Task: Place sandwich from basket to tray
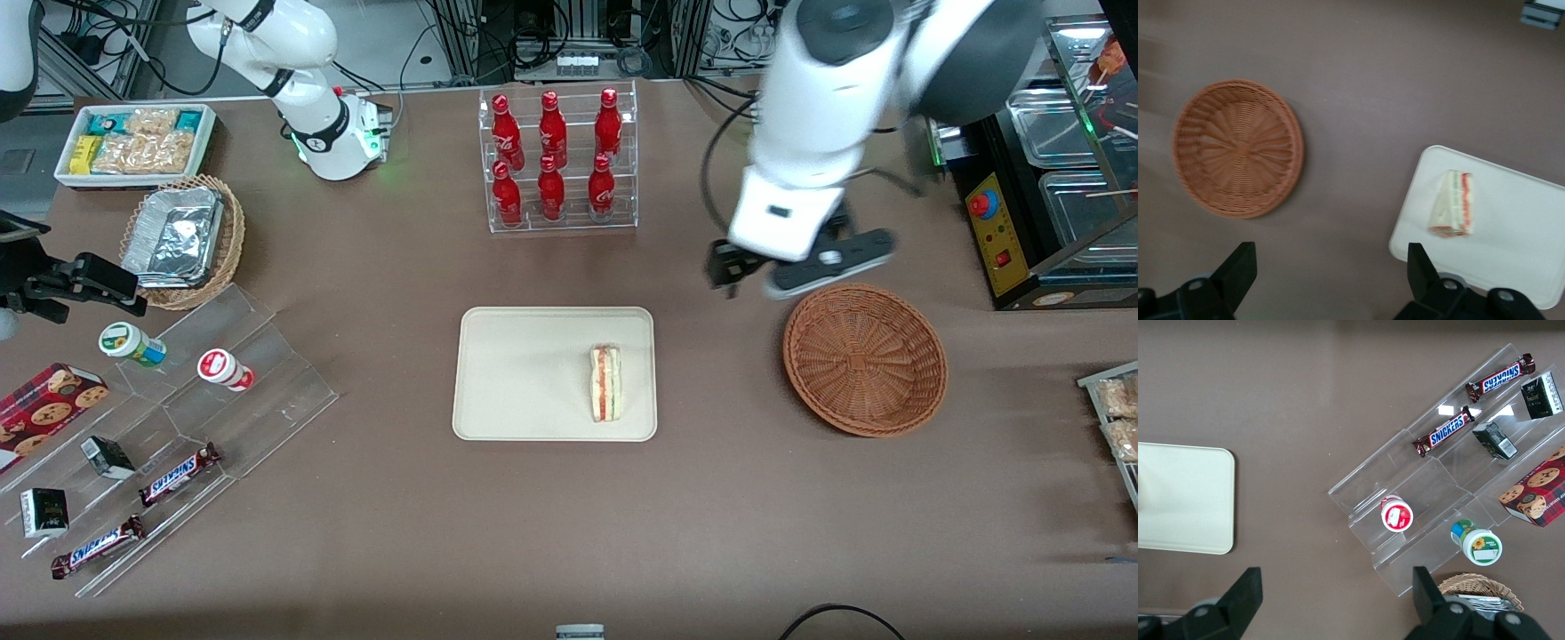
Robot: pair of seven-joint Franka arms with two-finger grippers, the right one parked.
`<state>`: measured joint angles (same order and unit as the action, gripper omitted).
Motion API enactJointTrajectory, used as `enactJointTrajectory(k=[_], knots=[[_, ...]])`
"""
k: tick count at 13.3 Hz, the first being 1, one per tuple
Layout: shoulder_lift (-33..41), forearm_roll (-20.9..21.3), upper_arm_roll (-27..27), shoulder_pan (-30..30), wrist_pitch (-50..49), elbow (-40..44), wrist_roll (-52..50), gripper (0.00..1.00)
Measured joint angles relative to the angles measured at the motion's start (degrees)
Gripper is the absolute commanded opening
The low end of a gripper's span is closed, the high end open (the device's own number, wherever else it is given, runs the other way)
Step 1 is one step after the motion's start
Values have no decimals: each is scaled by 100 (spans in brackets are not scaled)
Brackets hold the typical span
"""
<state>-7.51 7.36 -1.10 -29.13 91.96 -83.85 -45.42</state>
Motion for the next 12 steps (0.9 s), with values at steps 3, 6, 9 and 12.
enactJointTrajectory(k=[3,6,9,12], knots=[[183,-6,-11,397,-167,-30,487,100],[258,-206,-14,907,-222,-43,1212,100],[351,-495,-9,1676,-444,-48,2260,100],[362,-692,-16,2239,-498,-60,2864,100]])
